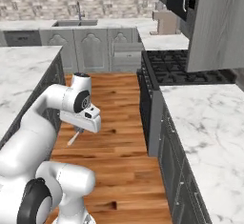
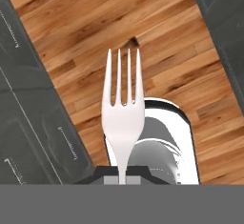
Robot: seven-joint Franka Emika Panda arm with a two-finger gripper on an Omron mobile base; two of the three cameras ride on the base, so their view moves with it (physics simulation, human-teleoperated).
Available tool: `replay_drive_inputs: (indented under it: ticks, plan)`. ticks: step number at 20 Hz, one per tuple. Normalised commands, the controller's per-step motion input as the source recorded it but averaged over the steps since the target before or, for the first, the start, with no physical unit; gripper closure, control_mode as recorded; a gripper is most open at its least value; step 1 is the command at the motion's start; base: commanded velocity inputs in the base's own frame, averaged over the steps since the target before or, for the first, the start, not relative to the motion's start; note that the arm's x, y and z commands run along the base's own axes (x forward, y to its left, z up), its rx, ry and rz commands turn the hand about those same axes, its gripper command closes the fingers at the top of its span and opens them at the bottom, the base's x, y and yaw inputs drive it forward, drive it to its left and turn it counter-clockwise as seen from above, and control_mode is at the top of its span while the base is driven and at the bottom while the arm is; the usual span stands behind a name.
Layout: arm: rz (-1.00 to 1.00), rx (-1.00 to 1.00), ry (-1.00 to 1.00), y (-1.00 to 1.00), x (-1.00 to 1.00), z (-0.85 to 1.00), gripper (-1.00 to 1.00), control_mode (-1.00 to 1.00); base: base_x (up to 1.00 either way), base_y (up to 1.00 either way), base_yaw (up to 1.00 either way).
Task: Organize the utensils by type. Pick up the wooden spoons from the counter and place them in the open cabinet. Then pick up the metallic utensils from the counter and place them in the open drawer.
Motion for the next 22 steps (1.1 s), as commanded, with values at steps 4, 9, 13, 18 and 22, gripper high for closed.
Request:
replay_drive_inputs:
  ticks: [4,9,13,18,22]
  plan:
    - [0.00,0.00,0.00,0.00,0.00,0.00,1.00,1.00,1.00,-0.19,0.04]
    - [0.00,0.00,0.00,0.00,0.00,0.00,1.00,1.00,1.00,-0.19,0.07]
    - [0.00,0.00,0.00,0.00,0.00,0.00,1.00,1.00,1.00,-0.19,0.08]
    - [0.00,0.00,0.00,0.00,0.00,0.00,1.00,1.00,1.00,-0.22,0.06]
    - [0.00,0.00,0.00,0.00,0.00,0.00,1.00,1.00,1.00,-0.23,0.05]
